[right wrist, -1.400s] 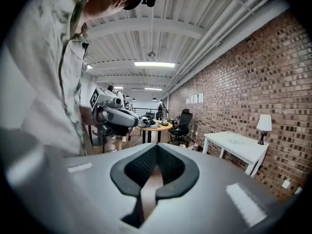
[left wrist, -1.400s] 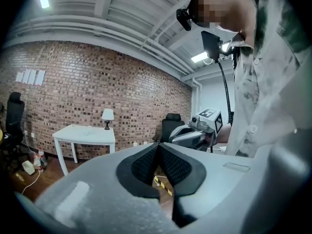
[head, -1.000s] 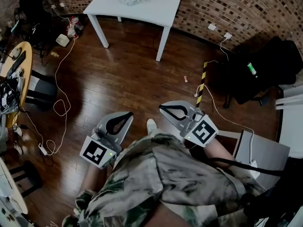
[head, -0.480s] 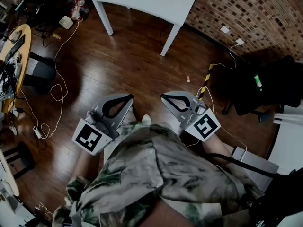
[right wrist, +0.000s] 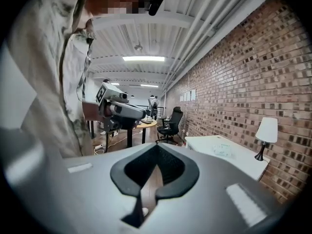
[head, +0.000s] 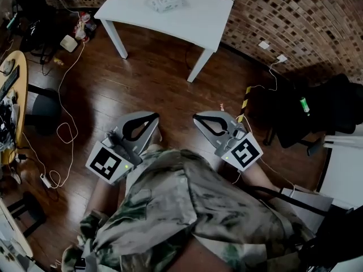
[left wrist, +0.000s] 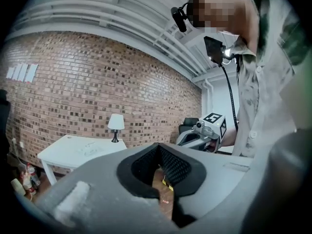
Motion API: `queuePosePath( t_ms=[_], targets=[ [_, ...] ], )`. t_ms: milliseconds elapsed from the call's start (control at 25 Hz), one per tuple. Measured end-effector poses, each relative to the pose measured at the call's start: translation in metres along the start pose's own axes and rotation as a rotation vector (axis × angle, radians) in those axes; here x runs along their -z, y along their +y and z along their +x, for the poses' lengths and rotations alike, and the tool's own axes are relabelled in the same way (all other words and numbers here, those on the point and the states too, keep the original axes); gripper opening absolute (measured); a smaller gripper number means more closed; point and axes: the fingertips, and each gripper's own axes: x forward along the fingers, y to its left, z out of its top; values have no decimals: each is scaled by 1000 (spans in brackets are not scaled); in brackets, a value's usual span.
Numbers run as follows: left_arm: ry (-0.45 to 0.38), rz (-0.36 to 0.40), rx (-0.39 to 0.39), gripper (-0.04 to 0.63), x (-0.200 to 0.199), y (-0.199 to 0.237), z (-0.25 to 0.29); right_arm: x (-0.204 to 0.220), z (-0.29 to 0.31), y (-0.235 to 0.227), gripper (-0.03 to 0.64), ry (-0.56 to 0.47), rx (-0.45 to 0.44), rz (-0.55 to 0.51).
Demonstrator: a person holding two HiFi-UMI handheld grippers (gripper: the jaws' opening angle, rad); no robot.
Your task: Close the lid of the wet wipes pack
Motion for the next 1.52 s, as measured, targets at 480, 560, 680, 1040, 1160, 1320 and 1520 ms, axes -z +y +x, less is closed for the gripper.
queuePosePath(
  t_ms=[480,560,680,1040,1160,1320,1520],
  targets=[
    [14,64,64,0,-24,155,16,-37,128,-103,2,42,11,-22],
    [28,41,59,0,-20,175,15,-43,147,-116,2,36,8,-10],
    [34,21,56,0,-18,196,21,-49,165,-134,2,29,8,-16],
    [27,16,28,0,-26,242,49,-41,210,-196,2,38,-34,-43],
    [29,16,-5,0,-31,270,61,-34,229,-231,2,48,-46,-53],
    [33,7,-58,0,-43,307,82,-26,252,-285,2,62,-69,-73],
    [49,-10,-109,0,-52,341,113,-4,281,-349,2,84,-90,-80]
  ],
)
